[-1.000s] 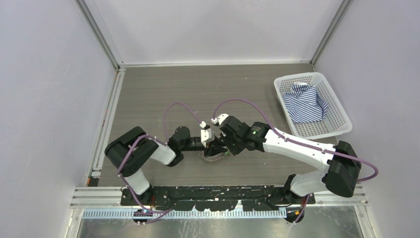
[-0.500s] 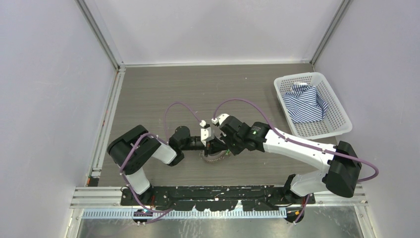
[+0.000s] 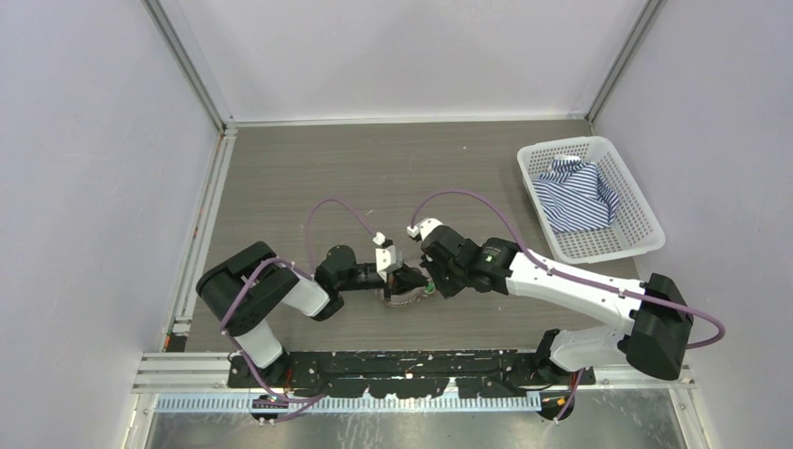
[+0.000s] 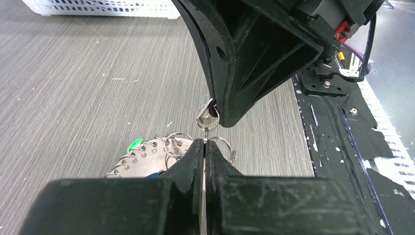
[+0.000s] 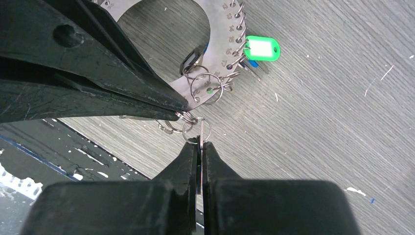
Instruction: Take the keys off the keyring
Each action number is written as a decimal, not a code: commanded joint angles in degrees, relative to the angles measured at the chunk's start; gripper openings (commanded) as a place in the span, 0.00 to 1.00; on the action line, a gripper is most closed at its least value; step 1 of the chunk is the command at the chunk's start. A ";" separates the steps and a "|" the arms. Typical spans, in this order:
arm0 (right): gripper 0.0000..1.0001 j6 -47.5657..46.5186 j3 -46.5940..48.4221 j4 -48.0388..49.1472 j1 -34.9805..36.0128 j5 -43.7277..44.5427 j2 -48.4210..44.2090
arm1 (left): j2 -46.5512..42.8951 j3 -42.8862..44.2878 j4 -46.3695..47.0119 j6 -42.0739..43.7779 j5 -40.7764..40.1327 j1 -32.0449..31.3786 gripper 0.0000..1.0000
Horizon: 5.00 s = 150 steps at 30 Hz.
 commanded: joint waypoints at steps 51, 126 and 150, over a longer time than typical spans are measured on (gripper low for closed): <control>0.01 6.41 -4.08 8.88 -1.73 7.24 -0.41 | -12.86 -5.61 4.72 -23.05 -23.41 -1.52 0.00; 0.01 17.15 -16.62 18.27 3.24 0.96 -2.63 | 0.72 2.10 -9.52 -6.71 -10.50 -9.37 0.17; 0.01 17.11 -17.07 17.51 3.24 0.77 -4.14 | 1.42 2.57 -12.78 -4.69 -11.24 -9.37 0.16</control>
